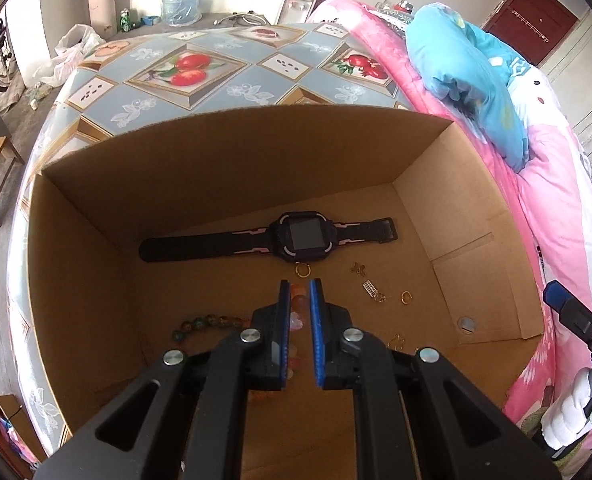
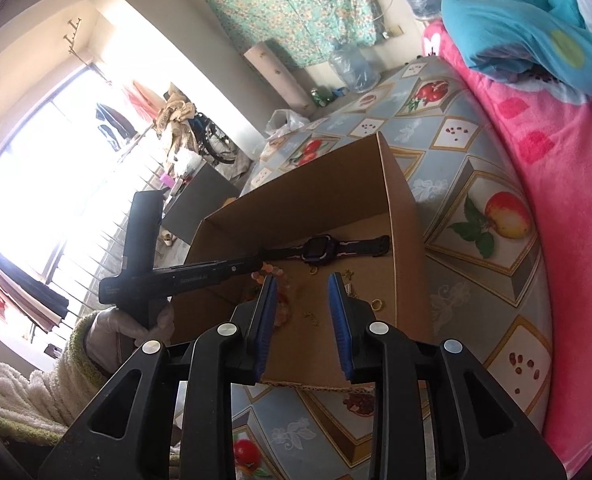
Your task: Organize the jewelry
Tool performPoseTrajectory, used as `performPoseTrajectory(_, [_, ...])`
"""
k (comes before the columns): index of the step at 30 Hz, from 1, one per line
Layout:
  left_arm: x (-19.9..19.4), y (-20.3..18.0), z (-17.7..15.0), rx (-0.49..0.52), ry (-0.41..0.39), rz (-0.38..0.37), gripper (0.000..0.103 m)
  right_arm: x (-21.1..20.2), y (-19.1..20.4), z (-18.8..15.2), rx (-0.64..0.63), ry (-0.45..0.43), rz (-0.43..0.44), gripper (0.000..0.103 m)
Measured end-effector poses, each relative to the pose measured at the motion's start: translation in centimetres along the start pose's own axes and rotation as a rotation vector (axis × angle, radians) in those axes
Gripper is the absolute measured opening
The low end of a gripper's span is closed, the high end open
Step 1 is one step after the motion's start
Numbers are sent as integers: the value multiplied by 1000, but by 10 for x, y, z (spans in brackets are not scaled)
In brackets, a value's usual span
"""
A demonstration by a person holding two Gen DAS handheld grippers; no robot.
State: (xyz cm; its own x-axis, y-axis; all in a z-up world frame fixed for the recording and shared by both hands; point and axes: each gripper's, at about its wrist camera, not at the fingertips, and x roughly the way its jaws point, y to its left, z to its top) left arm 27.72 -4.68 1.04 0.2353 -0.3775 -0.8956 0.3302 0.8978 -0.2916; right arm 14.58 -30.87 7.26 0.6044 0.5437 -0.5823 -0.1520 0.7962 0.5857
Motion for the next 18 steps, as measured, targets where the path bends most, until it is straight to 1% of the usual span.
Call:
performPoseTrajectory(5, [16, 13, 7, -68, 102, -58, 9, -4, 0, 1, -1, -10, -1, 28])
performPoseTrajectory(8, [16, 10, 14, -54, 109, -68, 9, -5, 1, 1, -4, -15, 1, 28])
performPoseTrajectory(10, [13, 6, 18, -30, 96, -54, 9, -5, 1, 1, -3, -16, 2, 28])
performPoseTrajectory(12, [15, 4, 20, -12, 103, -34, 9, -5, 2, 1, -3, -15, 4, 28])
performPoseTrajectory(14, [17, 2, 21, 18, 108, 15, 9, -5, 2, 0, -6, -14, -1, 29])
performPoseTrajectory(16, [17, 2, 20, 37, 96, 56, 10, -5, 1, 0, -7, -10, -8, 29])
performPoseTrajectory(18, [15, 5, 17, 33, 87, 61, 15, -6, 0, 0, -2, -10, -10, 29])
